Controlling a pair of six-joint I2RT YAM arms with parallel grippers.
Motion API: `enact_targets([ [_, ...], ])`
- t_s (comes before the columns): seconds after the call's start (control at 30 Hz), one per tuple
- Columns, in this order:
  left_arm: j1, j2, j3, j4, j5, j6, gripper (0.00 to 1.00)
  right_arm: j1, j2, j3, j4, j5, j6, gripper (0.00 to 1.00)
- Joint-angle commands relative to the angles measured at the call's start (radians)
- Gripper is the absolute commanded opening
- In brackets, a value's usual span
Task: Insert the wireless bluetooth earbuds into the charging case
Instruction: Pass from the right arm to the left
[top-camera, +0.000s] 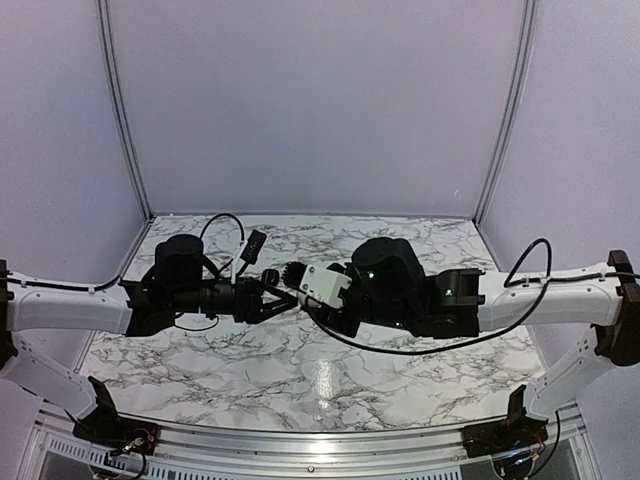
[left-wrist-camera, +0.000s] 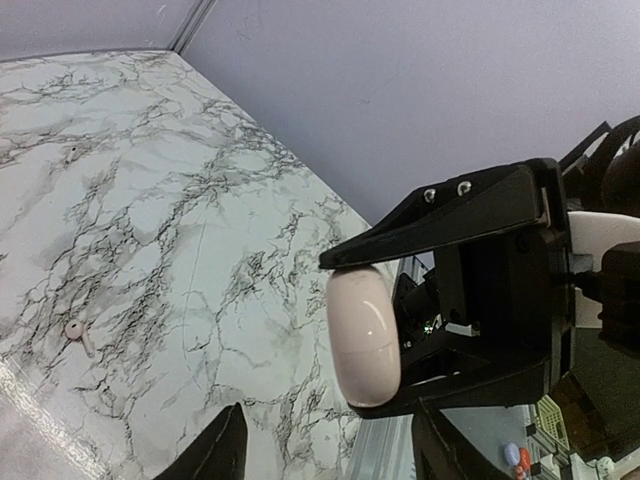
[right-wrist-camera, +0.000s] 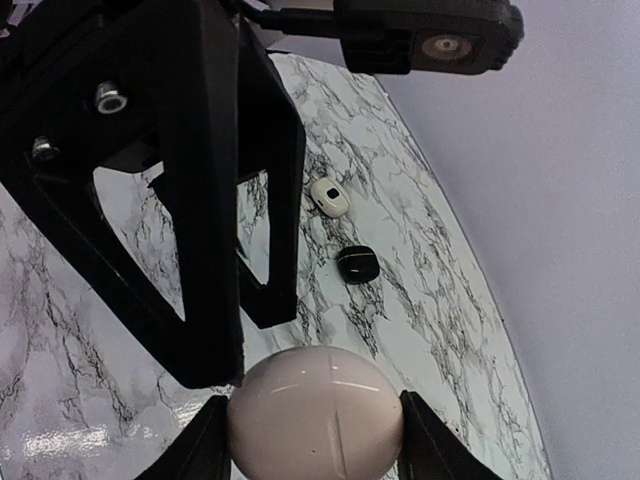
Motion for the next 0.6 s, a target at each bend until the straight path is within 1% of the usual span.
enact_targets([
  [0.0,-0.023,0.001,0.009,0.106,0.027,-0.010,0.58,0.014,0.011,0.046,0.022,0.013,-0.008,0.44],
  [0.13,-0.033,0.008,0.012,0.127,0.030,-0.016,0.57,0.023,0.013,0.048,0.032,0.011,-0.013,0.44],
  [0.57,-0.040,0.038,0.018,0.149,0.014,-0.026,0.42,0.048,0.030,0.072,0.050,0.035,-0.027,0.44],
])
